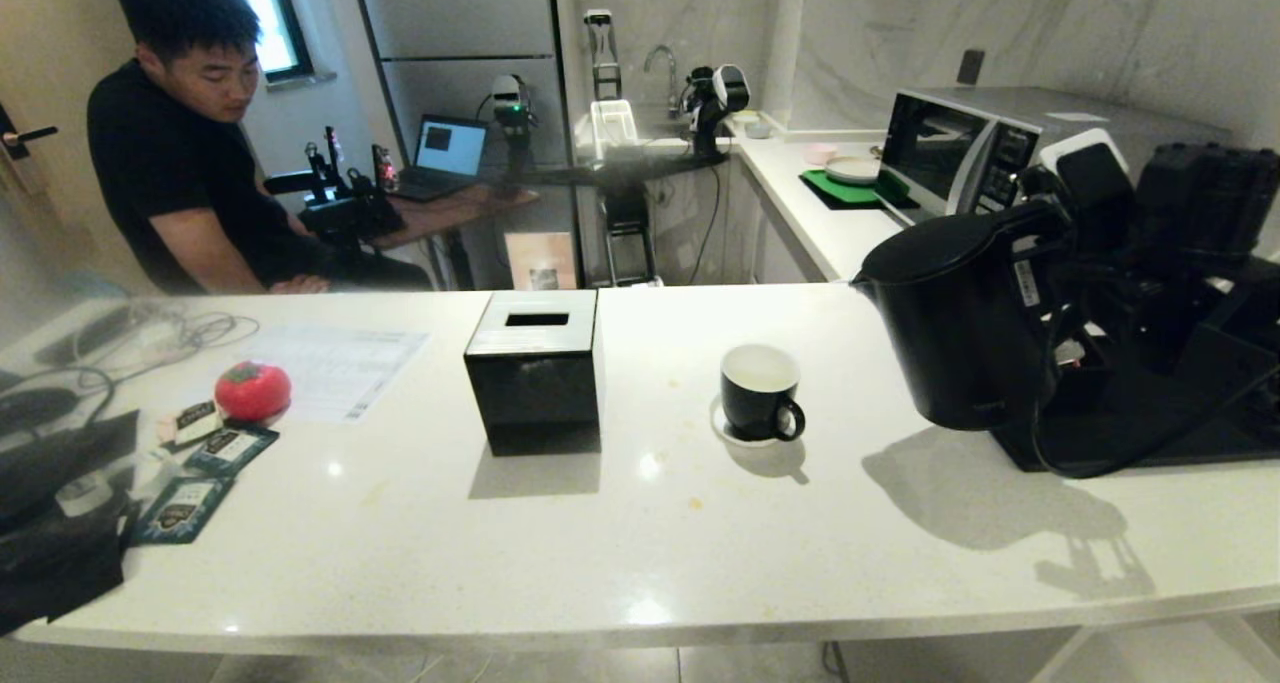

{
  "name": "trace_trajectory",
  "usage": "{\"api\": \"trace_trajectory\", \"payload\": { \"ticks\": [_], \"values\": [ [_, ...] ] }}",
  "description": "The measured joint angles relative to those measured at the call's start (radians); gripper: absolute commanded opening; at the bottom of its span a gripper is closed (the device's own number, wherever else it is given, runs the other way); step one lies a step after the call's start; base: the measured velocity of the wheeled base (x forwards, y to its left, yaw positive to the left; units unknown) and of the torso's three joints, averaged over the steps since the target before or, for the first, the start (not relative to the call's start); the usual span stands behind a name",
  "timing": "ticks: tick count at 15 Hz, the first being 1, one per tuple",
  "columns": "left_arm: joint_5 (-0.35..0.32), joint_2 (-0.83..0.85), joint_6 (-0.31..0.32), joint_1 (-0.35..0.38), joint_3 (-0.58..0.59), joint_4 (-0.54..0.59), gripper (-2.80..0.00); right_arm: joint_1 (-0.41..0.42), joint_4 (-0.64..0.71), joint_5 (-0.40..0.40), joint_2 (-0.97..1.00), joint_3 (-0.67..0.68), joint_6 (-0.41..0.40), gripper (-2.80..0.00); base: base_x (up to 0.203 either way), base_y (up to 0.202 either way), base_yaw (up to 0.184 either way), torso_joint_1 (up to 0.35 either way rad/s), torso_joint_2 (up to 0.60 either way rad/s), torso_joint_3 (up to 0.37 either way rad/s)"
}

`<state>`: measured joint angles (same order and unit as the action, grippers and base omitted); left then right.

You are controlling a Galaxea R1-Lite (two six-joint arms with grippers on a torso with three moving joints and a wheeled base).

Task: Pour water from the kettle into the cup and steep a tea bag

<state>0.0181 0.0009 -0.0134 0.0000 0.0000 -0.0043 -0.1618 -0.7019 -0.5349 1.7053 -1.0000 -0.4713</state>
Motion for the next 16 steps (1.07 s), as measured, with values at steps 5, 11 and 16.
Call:
{"api": "trace_trajectory", "payload": {
  "ticks": [5, 11, 16],
  "values": [
    [0.0, 0.0, 0.0, 0.0, 0.0, 0.0, -2.8, 0.079, 0.067, -0.001, -0.048, 0.011, 0.098, -2.8, 0.0, 0.0, 0.0, 0.0, 0.0, 0.0],
    [0.0, 0.0, 0.0, 0.0, 0.0, 0.0, -2.8, 0.197, 0.14, 0.006, -0.122, 0.056, 0.217, -2.8, 0.0, 0.0, 0.0, 0.0, 0.0, 0.0],
    [0.0, 0.0, 0.0, 0.0, 0.0, 0.0, -2.8, 0.296, 0.145, 0.011, -0.17, 0.11, 0.294, -2.8, 0.0, 0.0, 0.0, 0.0, 0.0, 0.0]
  ]
}}
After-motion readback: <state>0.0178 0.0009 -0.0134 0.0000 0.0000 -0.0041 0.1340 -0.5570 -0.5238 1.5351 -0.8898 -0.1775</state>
